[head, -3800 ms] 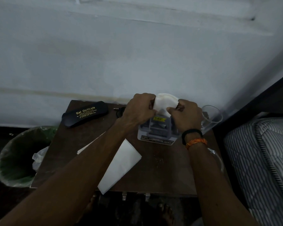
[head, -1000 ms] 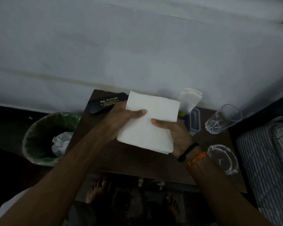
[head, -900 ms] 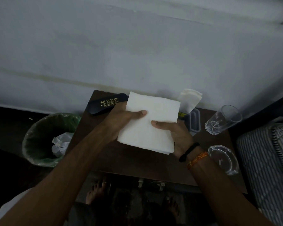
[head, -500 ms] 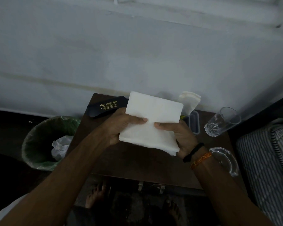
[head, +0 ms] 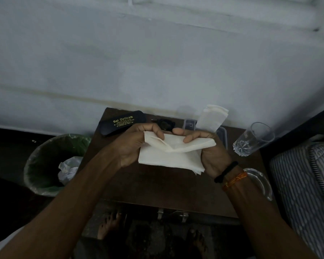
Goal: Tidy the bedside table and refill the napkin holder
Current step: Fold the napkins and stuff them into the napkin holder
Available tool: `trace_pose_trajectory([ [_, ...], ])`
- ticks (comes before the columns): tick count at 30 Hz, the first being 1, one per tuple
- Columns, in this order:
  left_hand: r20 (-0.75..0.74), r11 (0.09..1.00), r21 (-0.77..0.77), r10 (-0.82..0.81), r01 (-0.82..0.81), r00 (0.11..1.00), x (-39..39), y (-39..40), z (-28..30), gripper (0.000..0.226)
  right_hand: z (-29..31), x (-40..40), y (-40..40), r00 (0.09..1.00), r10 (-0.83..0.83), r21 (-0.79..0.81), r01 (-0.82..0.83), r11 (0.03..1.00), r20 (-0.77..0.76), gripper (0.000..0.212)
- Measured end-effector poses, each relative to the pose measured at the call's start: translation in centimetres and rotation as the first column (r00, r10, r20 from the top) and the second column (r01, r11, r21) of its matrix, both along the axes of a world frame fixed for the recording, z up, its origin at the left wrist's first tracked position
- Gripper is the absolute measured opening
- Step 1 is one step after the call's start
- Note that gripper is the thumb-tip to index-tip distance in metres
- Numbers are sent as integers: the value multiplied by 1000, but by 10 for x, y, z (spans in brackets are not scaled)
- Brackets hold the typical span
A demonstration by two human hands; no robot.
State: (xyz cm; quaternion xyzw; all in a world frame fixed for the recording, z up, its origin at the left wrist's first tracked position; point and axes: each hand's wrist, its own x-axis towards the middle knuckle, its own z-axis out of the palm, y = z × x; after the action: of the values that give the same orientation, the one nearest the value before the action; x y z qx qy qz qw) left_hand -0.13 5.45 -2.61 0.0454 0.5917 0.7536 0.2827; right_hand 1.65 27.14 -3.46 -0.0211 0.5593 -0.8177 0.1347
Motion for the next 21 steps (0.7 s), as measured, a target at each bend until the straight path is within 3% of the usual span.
trace_pose_trajectory([
  [9, 15, 994, 102, -44, 42, 999, -1, 0, 2, 38, -7, -4, 8, 982, -61, 125, 84, 989, -177, 44],
  [13, 66, 995, 86, 50, -55, 997, -2, 3, 4, 16, -1, -5, 8, 995, -98, 130, 101, 986, -34, 38],
  [17, 224, 993, 2, 115, -118, 968, -4, 4, 2, 32, -1, -4, 5, 985, -135, 160, 118, 980, 103, 37],
  [21, 341, 990, -43, 139, -133, 930, -1, 3, 2, 30, 0, -3, -1, 978, -149, 182, 121, 976, 147, 30],
])
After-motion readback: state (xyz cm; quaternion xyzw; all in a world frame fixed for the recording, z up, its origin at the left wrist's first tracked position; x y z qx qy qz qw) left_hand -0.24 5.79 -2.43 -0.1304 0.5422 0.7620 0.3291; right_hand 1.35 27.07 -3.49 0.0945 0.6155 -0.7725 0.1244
